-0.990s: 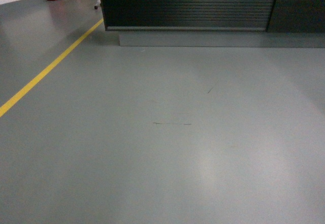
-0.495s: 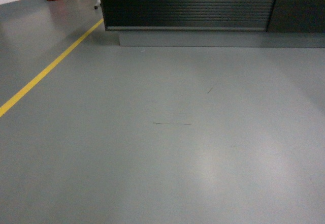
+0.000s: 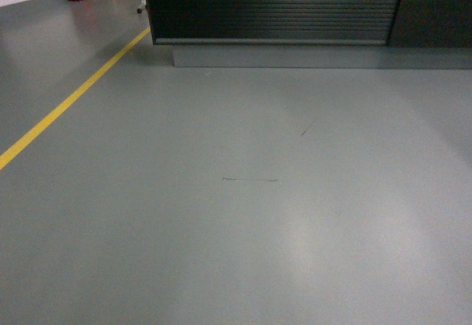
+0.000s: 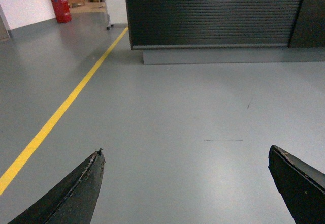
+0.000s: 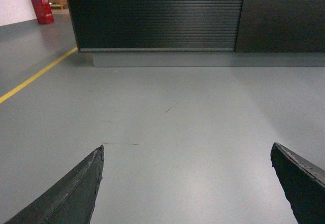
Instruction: Place dark red mango on scale at checkout
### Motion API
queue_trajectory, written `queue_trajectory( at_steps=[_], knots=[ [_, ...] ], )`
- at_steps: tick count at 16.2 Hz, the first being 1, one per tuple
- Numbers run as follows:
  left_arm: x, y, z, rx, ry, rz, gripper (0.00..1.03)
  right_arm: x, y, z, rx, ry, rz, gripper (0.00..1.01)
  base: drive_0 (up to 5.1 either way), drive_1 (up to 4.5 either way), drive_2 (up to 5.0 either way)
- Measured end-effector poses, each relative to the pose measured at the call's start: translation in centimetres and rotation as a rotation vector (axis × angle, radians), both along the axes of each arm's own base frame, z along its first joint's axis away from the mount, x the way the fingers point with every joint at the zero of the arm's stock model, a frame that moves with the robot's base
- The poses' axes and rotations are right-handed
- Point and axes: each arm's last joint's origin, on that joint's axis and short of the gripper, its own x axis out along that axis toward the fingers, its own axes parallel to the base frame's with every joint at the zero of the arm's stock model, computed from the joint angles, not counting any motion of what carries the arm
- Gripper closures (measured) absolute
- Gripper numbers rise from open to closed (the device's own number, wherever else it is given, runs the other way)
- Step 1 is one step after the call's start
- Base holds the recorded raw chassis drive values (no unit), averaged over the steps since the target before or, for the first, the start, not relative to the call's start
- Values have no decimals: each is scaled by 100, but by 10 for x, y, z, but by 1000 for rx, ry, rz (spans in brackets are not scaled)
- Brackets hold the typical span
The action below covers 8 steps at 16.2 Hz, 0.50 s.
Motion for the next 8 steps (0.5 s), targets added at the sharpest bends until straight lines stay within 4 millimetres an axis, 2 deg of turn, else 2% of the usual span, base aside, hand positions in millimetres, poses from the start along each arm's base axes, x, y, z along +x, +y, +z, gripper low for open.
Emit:
queue_trajectory(
  at_steps=[5,8],
  knots=[
    [0,0,0,0,0,0,5,0,0,0,0,0,0,3,-3,141,-146],
    [0,0,0,0,0,0,5,0,0,0,0,-1,0,3,-15,304,-334]
  ],
)
